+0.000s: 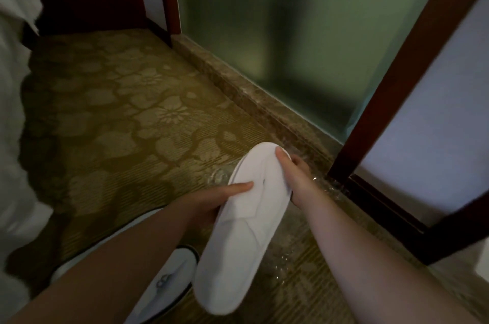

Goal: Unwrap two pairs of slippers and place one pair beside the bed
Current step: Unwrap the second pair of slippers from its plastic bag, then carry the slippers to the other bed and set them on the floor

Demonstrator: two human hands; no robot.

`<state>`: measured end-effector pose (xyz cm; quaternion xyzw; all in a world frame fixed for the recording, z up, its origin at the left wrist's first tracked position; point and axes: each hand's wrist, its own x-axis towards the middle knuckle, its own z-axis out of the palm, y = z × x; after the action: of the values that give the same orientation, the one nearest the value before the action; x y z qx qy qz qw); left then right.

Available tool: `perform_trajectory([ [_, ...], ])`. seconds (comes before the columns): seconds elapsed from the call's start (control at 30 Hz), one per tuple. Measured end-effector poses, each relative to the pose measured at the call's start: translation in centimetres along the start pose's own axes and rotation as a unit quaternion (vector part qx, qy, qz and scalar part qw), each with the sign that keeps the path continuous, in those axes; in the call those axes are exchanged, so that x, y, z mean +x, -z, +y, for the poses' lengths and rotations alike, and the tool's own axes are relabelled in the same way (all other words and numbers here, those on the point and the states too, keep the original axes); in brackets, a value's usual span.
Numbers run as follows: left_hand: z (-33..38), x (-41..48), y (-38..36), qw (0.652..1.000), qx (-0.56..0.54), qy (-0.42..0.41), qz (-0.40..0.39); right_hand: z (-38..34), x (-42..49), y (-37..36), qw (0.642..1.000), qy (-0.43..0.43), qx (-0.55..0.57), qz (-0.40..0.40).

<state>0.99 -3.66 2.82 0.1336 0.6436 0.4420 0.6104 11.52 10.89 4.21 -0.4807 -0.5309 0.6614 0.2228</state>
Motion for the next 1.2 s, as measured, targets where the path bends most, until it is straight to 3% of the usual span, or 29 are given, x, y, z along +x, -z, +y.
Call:
perform_trajectory([
  [0.27,0.7,-1.0,2.1,0.974,-0.116,-0.142,0.130,0.4,-1.2,-2.7,0.992,-0.022,-0.033,-0.120],
  [0.4,0.5,-0.9,2.2,0.949,-0.097,-0.168,0.250,0.7,-2.0,-4.1,0.983,-0.019,-0.088,-0.157],
  [0.5,0.2,-0.6,2.1,0.925,-0.082,-0.203,0.312,1.0,-2.0,-4.7,0.986,-0.003,-0.094,-0.135],
  [0.73,-0.5,0.6,3.6,0.903,-0.126,-0.207,0.355,2.1,-1.3,-5.0,0.995,-0.002,-0.061,-0.075],
  [0.93,-2.7,-1.5,4.2,0.901,-0.053,-0.209,0.378,3.4,-3.6,-4.9,0.997,-0.015,-0.078,0.021],
  [1.2,3.6,-12.2,5.7,0.896,0.030,-0.160,0.414,-6.1,-10.1,-5.3,0.987,-0.051,-0.149,0.044],
])
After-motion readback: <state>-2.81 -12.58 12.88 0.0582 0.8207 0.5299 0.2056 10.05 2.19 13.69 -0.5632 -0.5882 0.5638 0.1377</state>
